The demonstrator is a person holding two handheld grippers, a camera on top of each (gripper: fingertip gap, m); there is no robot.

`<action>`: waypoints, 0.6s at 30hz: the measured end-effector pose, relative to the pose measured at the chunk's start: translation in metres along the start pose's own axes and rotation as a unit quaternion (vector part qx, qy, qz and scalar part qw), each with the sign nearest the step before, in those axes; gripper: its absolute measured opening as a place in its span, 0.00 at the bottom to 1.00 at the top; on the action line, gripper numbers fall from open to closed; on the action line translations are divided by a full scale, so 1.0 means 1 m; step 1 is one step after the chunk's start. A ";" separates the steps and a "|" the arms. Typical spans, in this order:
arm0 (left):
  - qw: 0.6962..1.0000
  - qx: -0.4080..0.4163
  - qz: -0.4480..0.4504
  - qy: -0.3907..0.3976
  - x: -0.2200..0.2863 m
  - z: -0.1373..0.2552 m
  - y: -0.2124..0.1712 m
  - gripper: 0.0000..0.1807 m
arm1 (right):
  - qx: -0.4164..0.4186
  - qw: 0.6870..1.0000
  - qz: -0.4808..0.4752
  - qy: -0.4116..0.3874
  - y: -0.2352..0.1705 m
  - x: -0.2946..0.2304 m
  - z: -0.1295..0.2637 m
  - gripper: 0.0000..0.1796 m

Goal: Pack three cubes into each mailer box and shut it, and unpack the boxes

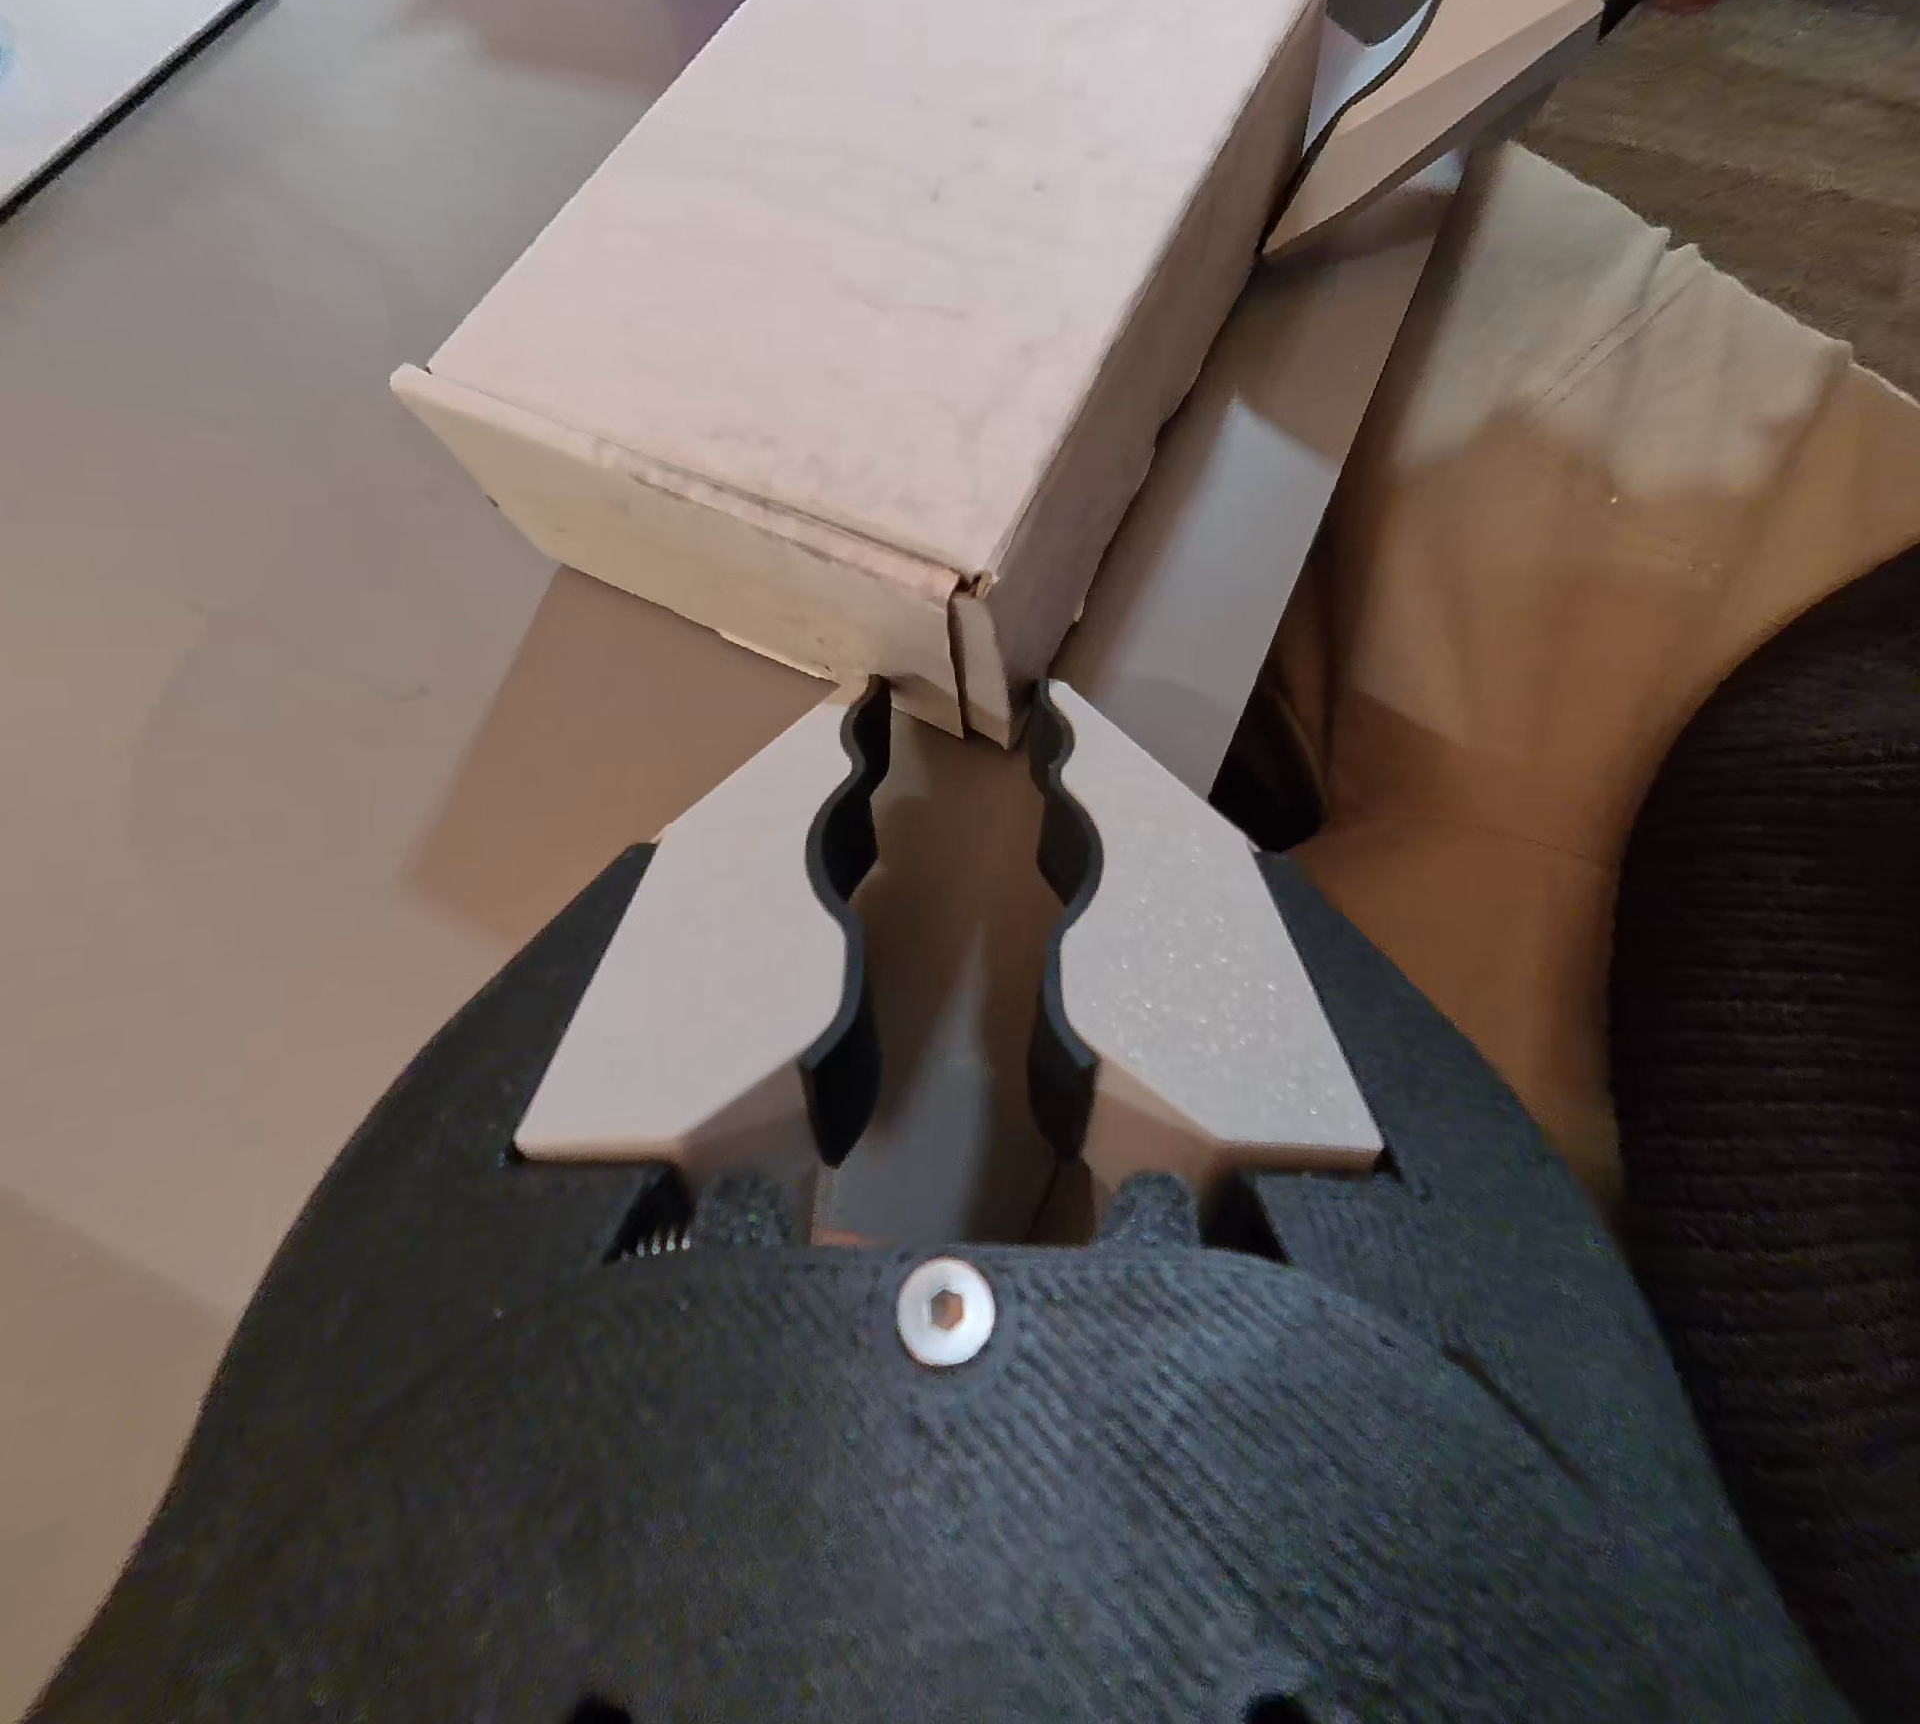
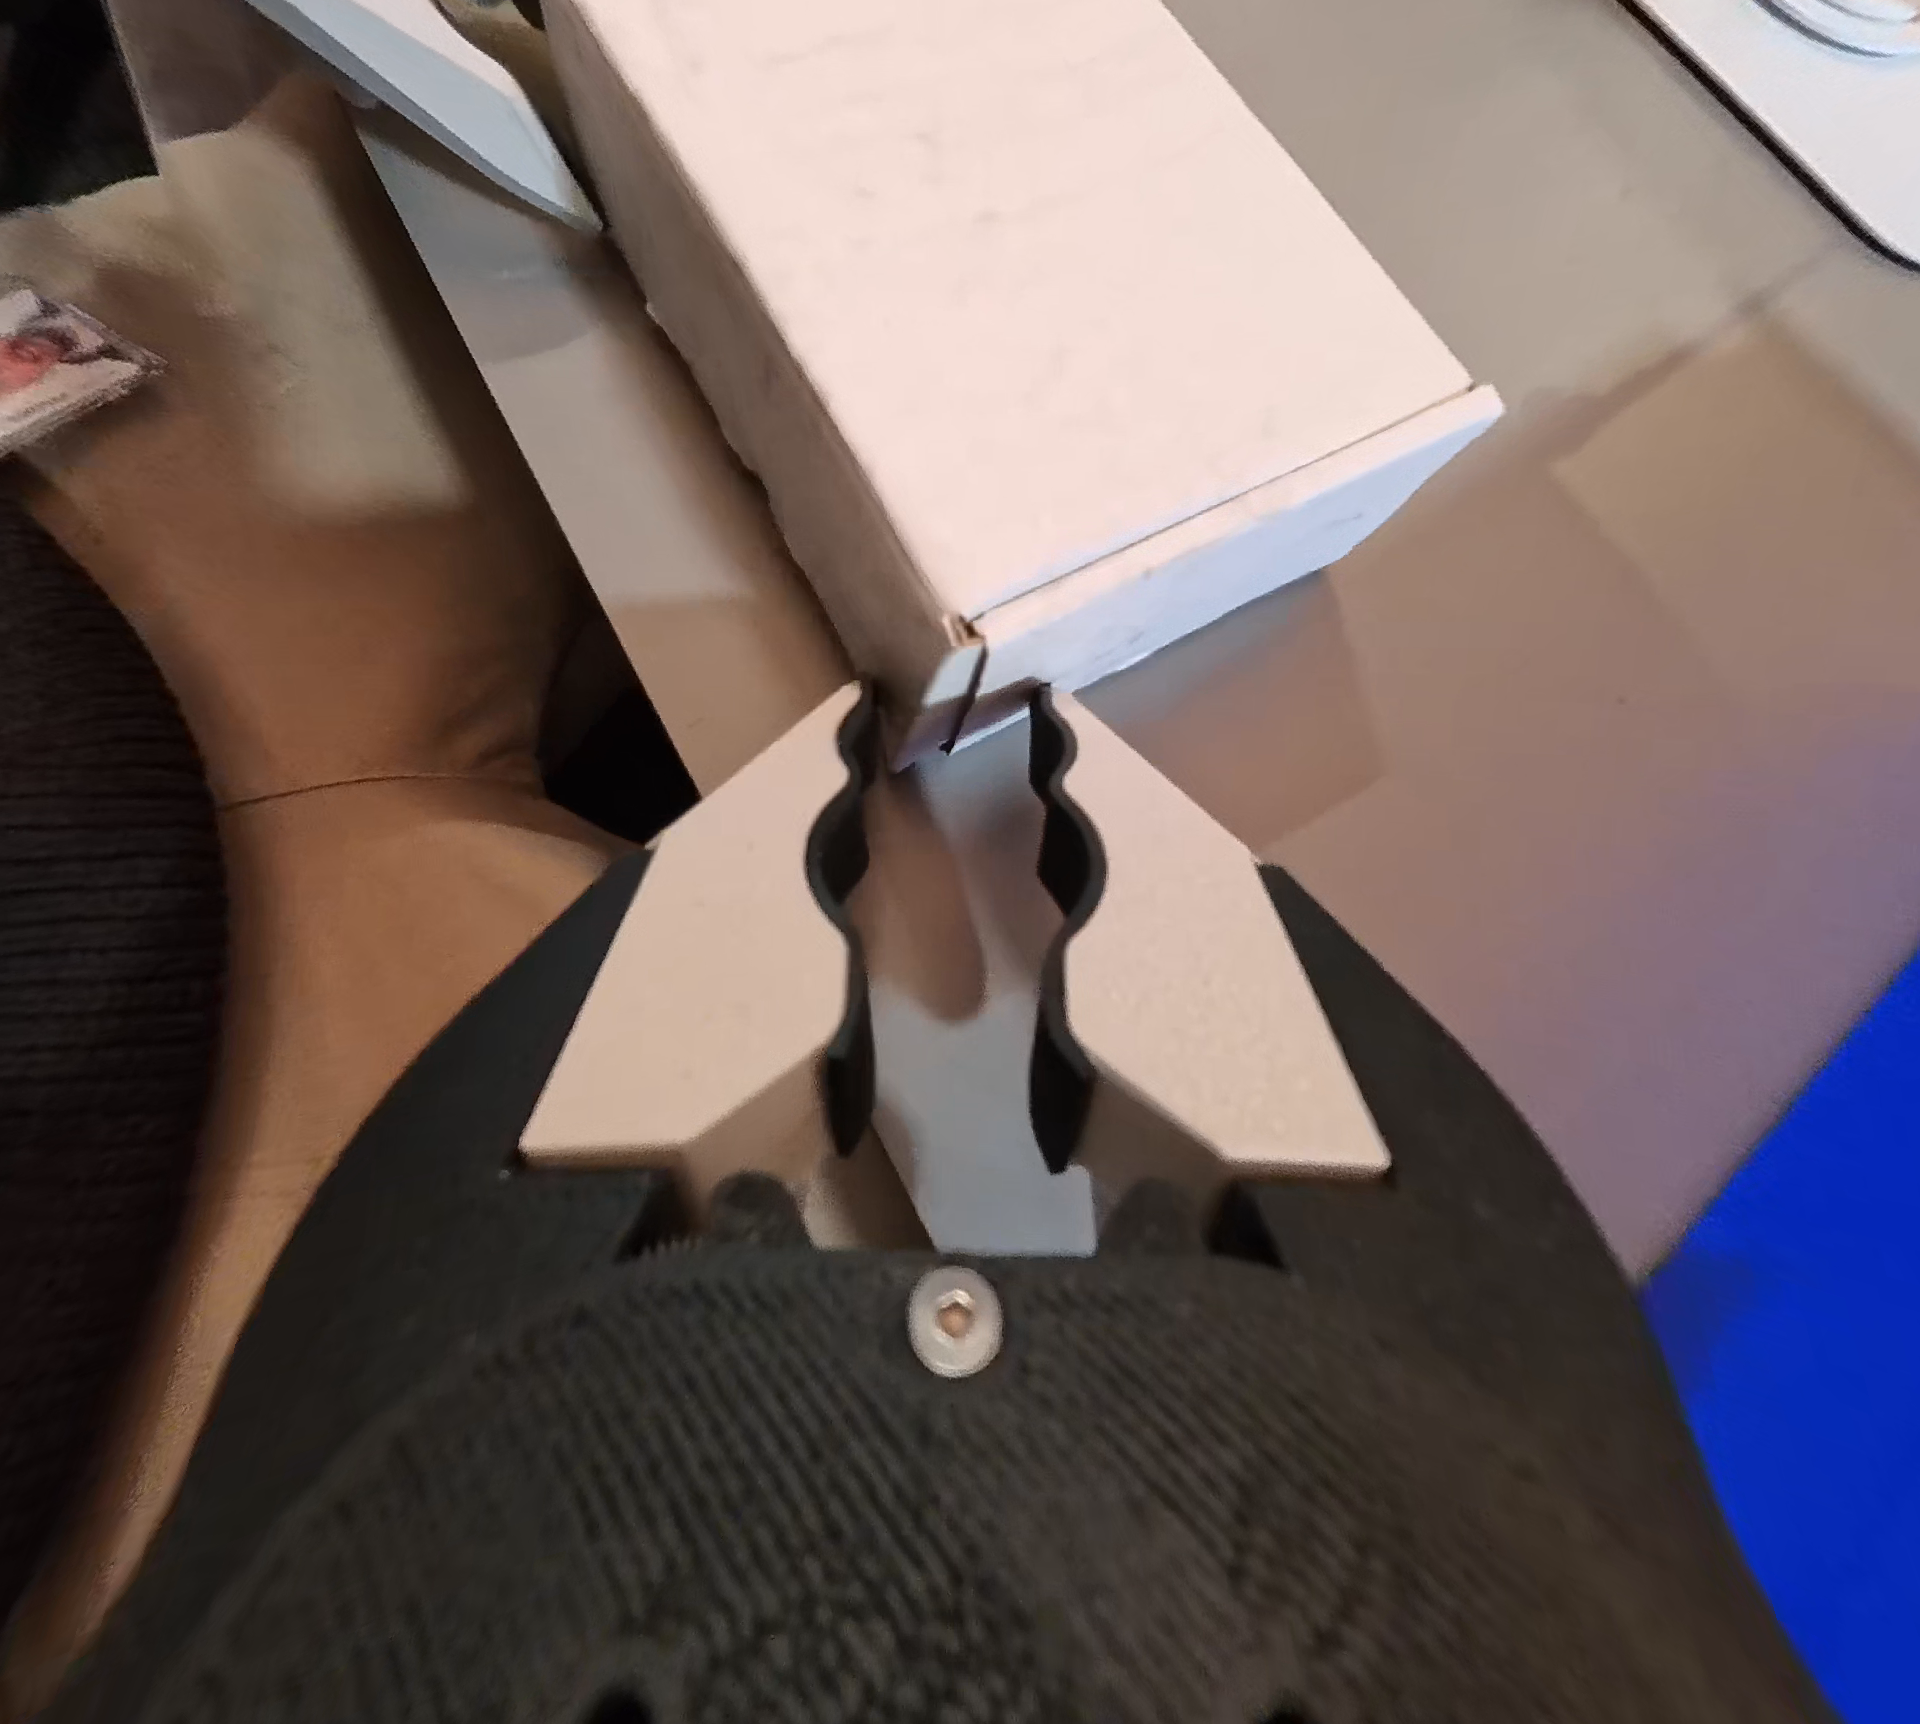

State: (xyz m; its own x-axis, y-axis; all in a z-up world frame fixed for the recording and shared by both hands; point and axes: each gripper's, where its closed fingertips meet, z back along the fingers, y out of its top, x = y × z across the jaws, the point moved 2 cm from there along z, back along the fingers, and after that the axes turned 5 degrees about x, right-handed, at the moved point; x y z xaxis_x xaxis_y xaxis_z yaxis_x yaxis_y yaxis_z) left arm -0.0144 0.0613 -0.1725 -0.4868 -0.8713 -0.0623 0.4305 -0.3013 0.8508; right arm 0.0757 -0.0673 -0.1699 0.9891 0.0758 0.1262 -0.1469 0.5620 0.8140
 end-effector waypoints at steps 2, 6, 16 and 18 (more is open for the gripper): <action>0.999 -0.010 -0.025 0.021 -0.001 -0.001 0.001 0.12 | -0.013 0.999 0.027 -0.014 0.000 -0.001 0.000 0.15; 0.998 -0.017 -0.045 0.029 -0.001 -0.002 0.002 0.11 | -0.018 0.999 0.027 -0.013 -0.001 -0.001 0.001 0.15; 0.991 0.024 -0.073 -0.107 0.044 0.012 0.006 0.11 | -0.023 0.998 0.062 -0.001 -0.012 -0.001 0.019 0.15; 0.992 0.028 -0.066 -0.101 0.042 0.013 0.009 0.23 | -0.021 0.997 0.070 -0.007 -0.011 0.000 0.019 0.14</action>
State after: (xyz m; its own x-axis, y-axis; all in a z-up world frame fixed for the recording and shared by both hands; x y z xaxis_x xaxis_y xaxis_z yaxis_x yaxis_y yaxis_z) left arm -0.0409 0.0276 -0.1609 -0.6812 -0.7283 -0.0748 0.3117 -0.3809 0.8705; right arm 0.0775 -0.0889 -0.1681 0.9585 0.1447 0.2456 -0.2833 0.5803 0.7636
